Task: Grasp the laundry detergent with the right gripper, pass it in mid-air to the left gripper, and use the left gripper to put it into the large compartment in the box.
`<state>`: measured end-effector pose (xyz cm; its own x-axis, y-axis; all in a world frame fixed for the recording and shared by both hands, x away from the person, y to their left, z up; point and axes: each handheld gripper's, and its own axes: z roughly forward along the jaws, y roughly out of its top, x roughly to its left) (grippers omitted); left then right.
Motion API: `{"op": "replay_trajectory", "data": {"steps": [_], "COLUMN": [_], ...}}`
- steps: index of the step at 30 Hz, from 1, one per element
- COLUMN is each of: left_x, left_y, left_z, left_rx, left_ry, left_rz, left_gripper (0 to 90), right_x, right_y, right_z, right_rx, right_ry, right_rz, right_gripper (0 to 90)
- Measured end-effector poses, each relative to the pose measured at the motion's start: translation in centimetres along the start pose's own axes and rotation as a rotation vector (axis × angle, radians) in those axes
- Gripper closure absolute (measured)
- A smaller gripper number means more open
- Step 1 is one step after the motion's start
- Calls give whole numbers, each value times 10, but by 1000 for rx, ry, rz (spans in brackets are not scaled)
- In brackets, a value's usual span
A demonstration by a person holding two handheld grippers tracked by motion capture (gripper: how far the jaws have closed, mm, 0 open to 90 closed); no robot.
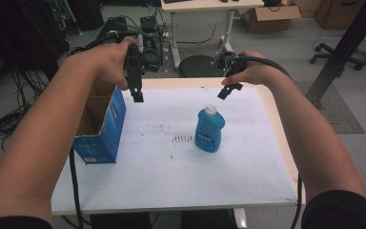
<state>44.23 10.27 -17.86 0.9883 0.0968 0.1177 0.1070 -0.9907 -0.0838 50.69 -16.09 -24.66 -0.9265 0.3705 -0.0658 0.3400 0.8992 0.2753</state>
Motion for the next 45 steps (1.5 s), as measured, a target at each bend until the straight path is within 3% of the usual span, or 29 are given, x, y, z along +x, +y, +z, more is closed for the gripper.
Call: {"op": "replay_trajectory", "data": {"steps": [11, 15, 20, 34, 45], "left_x": [-16, -29, -46, -88, -112], "left_y": [-4, -5, -6, -8, -12], "left_z": [-5, -8, -8, 0, 10], "left_rx": [7, 7, -16, -13, -23], "left_ry": [21, 40, 23, 0, -7], "left_rz": [1, 5, 15, 38, 55], "left_gripper": [2, 15, 14, 2, 2], "right_x": [0, 2, 5, 32, 47], "right_y": [-6, -14, -27, -46, -70], "right_z": [-8, -12, -17, -21, -20], "right_rx": [-12, -24, -37, -37, -62], "right_ry": [-16, -20, -31, -46, -34], "right_rz": [9, 16, 30, 9, 33], "right_gripper": [38, 38, 38, 39, 38]}}
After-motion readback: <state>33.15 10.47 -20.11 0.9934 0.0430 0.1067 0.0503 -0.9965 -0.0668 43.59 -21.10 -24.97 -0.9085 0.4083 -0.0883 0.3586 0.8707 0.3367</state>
